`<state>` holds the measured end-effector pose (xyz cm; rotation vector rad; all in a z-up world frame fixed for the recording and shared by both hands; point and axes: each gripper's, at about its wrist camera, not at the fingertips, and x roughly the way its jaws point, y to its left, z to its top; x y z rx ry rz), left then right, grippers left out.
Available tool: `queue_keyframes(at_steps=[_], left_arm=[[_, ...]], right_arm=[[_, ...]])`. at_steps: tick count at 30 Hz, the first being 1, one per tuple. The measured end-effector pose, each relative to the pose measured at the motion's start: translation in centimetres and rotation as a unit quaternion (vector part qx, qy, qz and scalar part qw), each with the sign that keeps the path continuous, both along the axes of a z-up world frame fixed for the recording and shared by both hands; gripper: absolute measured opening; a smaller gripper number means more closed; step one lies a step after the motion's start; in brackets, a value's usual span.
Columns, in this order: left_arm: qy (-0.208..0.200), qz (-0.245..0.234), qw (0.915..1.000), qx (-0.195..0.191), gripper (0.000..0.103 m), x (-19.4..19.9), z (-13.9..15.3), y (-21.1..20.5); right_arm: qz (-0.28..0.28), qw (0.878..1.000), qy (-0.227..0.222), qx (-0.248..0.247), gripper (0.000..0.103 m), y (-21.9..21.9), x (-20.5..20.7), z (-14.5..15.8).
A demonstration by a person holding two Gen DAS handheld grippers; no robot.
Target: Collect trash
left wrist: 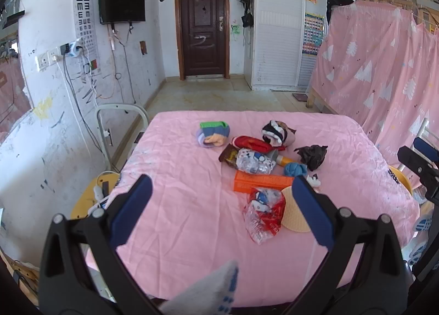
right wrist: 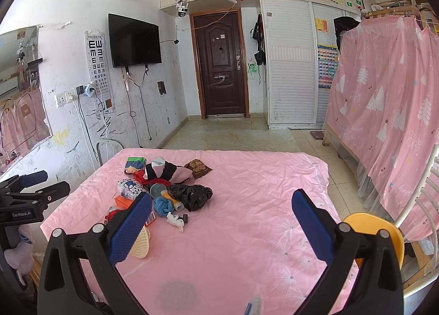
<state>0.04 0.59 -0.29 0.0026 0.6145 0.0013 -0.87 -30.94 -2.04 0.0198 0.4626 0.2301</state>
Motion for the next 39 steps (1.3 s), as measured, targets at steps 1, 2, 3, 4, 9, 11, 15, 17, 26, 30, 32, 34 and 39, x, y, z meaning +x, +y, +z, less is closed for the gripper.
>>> queue_keyframes(at_steps=[1,2,3,4,9,11,15,17,26,30,32,34,39], left_arm=[[0.0,0.0,1.0,0.0,0.097,0.0,-0.02,0.09],[0.0,0.0,1.0,0.0,0.097,0.0,-0.02,0.0],[0.0,0.0,1.0,0.001,0.097,0.01,-0.01,-0.03],[0.0,0.0,1.0,0.0,0.097,-0.01,-0.09,0.19],[0.001,0.0,1.0,0.001,0.097,0.02,0.0,-0.05],[0.0,0.0,1.0,0.001,0.097,0.02,-0.04,0.1],[0.001,0.0,1.0,0.001,0.097,0.03,-0.05,0.15],[0.001,0.0,1.0,0.001,0.097,0.04,-0.03,0.09],[0.001,0.0,1.0,0.002,0.097,0.02,0.01,-0.02],[0.001,0.0,1.0,0.002,0.097,0.02,0.02,-0.05],[0.001,0.0,1.0,0.002,0.097,0.03,0.01,-0.02],[0.001,0.0,1.0,0.002,0.097,0.03,-0.01,0.02],[0.001,0.0,1.0,0.003,0.097,0.02,0.02,-0.06]], right_arm=[[0.0,1.0,0.0,0.0,0.092,0.0,0.01,-0.01],[0.0,1.0,0.0,0.0,0.092,0.01,0.01,-0.01],[0.0,1.0,0.001,0.0,0.092,0.01,0.02,-0.01],[0.0,1.0,0.0,0.0,0.092,0.01,0.01,0.0],[-0.001,1.0,0.0,0.0,0.092,0.03,0.1,0.03],[-0.001,1.0,0.0,0.001,0.092,0.0,0.13,0.04],[-0.001,1.0,0.001,0.0,0.092,-0.01,-0.05,-0.08],[-0.001,1.0,0.0,0.0,0.092,0.0,-0.02,-0.08],[-0.001,1.0,0.0,0.0,0.092,0.03,-0.03,-0.13],[-0.001,1.0,0.001,0.0,0.092,-0.15,0.07,-0.04],[-0.002,1.0,0.001,-0.001,0.092,-0.05,0.06,-0.05],[-0.001,1.0,0.001,0.0,0.092,-0.05,0.07,-0.06],[-0.001,1.0,0.001,-0.001,0.092,-0.06,0.06,-0.14]])
